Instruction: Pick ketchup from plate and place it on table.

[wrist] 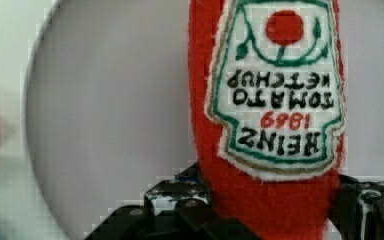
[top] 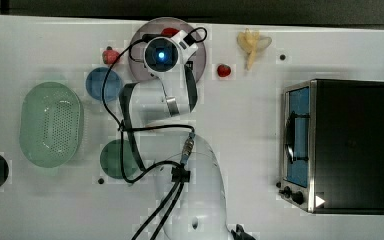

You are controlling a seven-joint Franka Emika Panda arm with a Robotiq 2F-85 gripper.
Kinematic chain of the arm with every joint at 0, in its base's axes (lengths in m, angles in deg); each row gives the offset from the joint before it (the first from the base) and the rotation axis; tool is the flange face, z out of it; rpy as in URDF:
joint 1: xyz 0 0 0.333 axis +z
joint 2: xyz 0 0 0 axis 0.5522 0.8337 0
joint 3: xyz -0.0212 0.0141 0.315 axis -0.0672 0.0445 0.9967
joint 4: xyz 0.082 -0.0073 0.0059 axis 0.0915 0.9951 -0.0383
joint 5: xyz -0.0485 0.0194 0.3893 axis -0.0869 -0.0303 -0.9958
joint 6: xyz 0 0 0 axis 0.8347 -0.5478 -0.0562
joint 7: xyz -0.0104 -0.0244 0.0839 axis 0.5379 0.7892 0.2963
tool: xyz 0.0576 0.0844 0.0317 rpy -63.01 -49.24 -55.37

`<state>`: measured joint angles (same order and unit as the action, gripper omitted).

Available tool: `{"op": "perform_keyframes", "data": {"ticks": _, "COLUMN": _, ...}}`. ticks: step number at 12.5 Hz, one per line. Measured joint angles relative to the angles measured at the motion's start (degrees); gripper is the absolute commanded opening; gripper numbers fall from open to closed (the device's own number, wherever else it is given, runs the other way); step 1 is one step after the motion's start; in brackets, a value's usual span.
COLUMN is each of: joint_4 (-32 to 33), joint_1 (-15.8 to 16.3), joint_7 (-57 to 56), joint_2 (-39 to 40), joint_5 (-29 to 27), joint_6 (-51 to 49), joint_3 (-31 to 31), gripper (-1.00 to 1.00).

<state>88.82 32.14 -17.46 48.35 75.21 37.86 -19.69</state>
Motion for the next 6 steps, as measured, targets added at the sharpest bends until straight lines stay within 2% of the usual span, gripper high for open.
{"op": "perform_keyframes", "data": {"ticks": 3, "joint_4": 0.3, "joint_1": -0.7, "joint_7": 0.0, "joint_2": -5.6, "joint_5": -0.4, "joint_6": -7.4, "joint_3": 0.0, "gripper": 0.24}}
{"op": "perform_keyframes", "data": {"ticks": 4, "joint_4": 0.6, "joint_1": -1.2, "joint_7": 0.0, "joint_2": -8.6, "joint_5": -2.3, "joint_6": -10.7, "joint_3": 0.1, "gripper": 0.24}}
{"op": "perform_keyframes", "data": {"ticks": 6, "joint_4": 0.4, "joint_1": -2.1, "joint_7": 0.0, "joint_2": -15.4, "joint_5": -9.6, "joint_6": -18.5, "joint_3": 0.1, "gripper": 0.24}}
